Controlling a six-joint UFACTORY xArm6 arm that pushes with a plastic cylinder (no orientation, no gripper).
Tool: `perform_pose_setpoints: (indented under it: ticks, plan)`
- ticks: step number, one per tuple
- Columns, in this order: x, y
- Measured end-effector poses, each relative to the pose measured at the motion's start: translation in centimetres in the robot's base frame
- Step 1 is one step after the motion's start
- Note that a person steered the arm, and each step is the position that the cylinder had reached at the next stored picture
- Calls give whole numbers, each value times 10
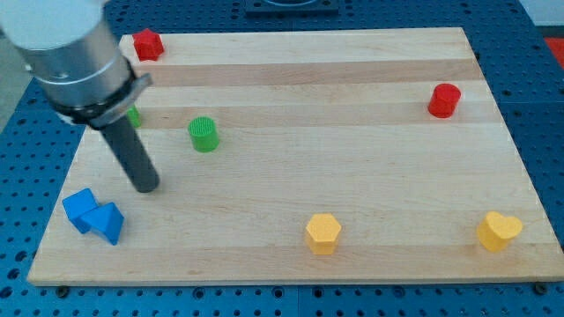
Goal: Move the yellow heart towards the yellow hexagon
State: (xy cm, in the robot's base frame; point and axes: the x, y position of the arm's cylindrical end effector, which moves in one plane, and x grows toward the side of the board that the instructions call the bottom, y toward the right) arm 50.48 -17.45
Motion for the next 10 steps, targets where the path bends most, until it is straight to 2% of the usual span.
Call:
perform_pose_setpoints:
  ticks: [2,4,5,6,7,8,10]
  plan:
    - [-7,155]
    - [-7,380]
    - [6,474]
    - [35,520]
    - [56,519]
    - [84,503]
    - [79,457]
